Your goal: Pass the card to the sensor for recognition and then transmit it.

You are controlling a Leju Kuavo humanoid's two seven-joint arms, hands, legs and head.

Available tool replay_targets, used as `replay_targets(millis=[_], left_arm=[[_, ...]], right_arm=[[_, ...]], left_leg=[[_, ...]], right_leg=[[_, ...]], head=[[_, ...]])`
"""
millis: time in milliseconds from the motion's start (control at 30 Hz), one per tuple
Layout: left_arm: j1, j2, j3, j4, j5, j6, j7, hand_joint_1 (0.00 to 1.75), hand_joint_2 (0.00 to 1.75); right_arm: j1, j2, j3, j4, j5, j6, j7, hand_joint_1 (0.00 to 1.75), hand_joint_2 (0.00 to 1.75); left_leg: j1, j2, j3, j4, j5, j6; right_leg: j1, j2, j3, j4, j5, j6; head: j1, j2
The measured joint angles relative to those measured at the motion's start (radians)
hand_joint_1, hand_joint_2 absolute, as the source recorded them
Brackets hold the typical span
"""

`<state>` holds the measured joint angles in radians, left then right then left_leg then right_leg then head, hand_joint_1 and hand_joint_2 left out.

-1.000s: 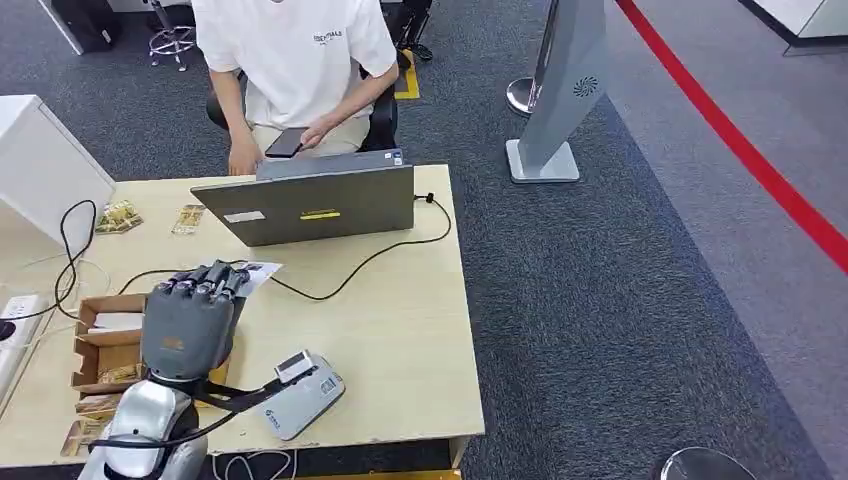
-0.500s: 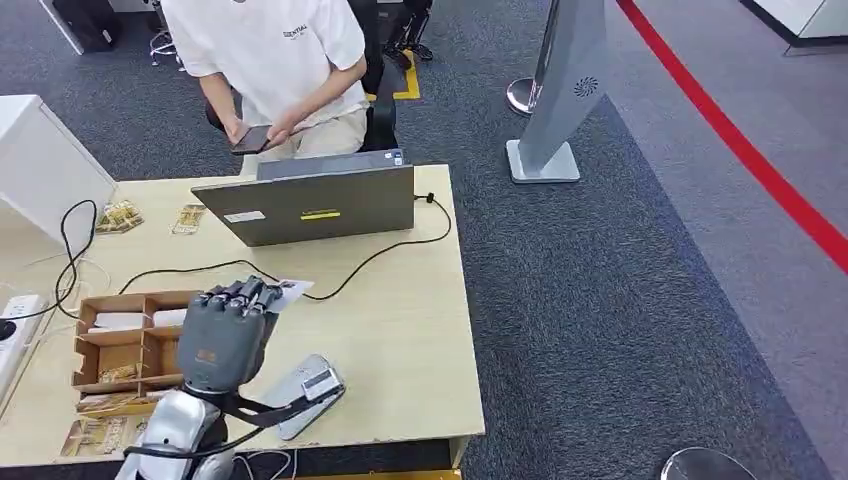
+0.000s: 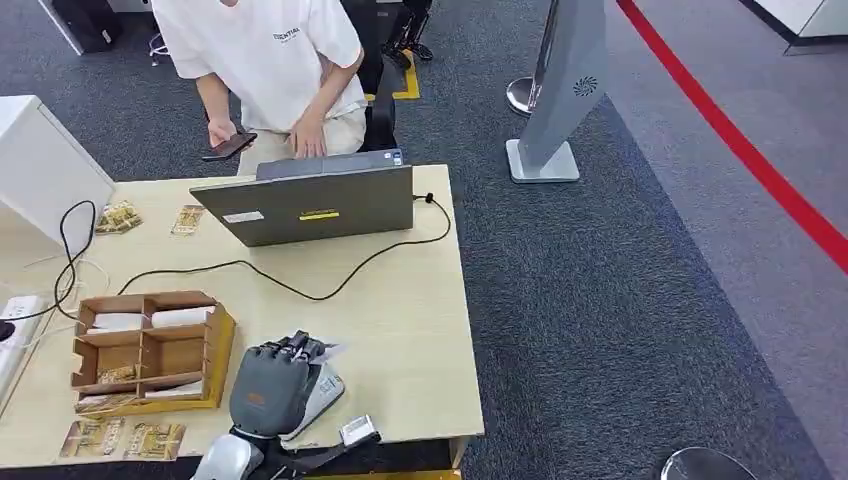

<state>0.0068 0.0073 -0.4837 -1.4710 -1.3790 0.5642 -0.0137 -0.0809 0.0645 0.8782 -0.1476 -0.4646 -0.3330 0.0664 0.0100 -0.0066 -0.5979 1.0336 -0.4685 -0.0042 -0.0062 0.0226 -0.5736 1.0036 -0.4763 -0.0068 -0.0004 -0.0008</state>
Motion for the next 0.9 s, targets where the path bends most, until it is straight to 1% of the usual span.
replay_targets(millis=[133,600,667,700,733,800,900], left_arm=[[0.036,0.003,-0.014,0.0,-0.002,0.001,0.0,1.75,1.75],[0.059,0.009,-0.031,-0.001,0.002,0.009,0.009,1.75,1.75],[0.083,0.015,-0.034,-0.008,-0.003,0.04,0.041,1.75,1.75],[0.12,0.035,-0.042,-0.032,-0.012,0.076,0.07,1.75,1.75],[0.144,0.054,-0.056,-0.054,-0.024,0.084,0.099,1.75,1.75],[0.165,0.066,-0.063,-0.073,-0.038,0.09,0.121,1.75,1.75],[0.187,0.088,-0.077,-0.103,-0.043,0.098,0.156,1.75,1.75]], right_arm=[[0.0,0.003,0.0,0.0,-0.002,-0.005,0.003,0.0,1.75],[0.0,0.005,0.002,0.001,-0.004,-0.005,0.003,0.0,1.75],[0.0,0.005,0.003,0.001,-0.007,-0.008,0.003,0.0,1.75],[0.0,0.005,0.004,0.001,-0.011,-0.01,0.004,0.0,1.75],[0.0,0.004,0.005,0.001,-0.014,0.005,0.0,0.0,1.75],[0.0,0.0,0.005,0.003,-0.014,0.015,-0.006,0.0,1.75],[0.001,0.002,0.008,0.006,-0.014,0.0,0.004,0.0,1.75]], left_leg=[[0.0,0.0,0.0,0.0,0.0,0.0],[0.0,0.0,0.0,0.0,0.0,0.0],[0.0,0.0,0.0,0.0,0.0,0.0],[0.0,0.0,0.0,0.0,0.0,0.0],[0.0,0.0,0.0,0.0,-0.001,-0.001],[0.0,0.0,0.0,0.0,-0.001,0.0],[0.0,-0.001,0.0,0.0,-0.001,0.0]], right_leg=[[0.0,0.0,0.0,0.0,0.0,0.0],[0.0,0.0,0.0,0.0,0.0,0.0],[0.0,0.0,0.0,0.0,0.0,0.0],[0.0,0.0,0.0,0.0,-0.001,0.0],[0.0,0.0,0.0,0.0,-0.001,0.0],[0.0,0.0,0.0,0.0,-0.001,0.0],[0.0,-0.001,0.0,0.0,-0.002,0.0]], head=[[0.0,0.0],[0.0,0.0],[0.0,0.0],[0.0,0.0],[0.0,0.0],[0.0,0.0],[0.0,0.0]])
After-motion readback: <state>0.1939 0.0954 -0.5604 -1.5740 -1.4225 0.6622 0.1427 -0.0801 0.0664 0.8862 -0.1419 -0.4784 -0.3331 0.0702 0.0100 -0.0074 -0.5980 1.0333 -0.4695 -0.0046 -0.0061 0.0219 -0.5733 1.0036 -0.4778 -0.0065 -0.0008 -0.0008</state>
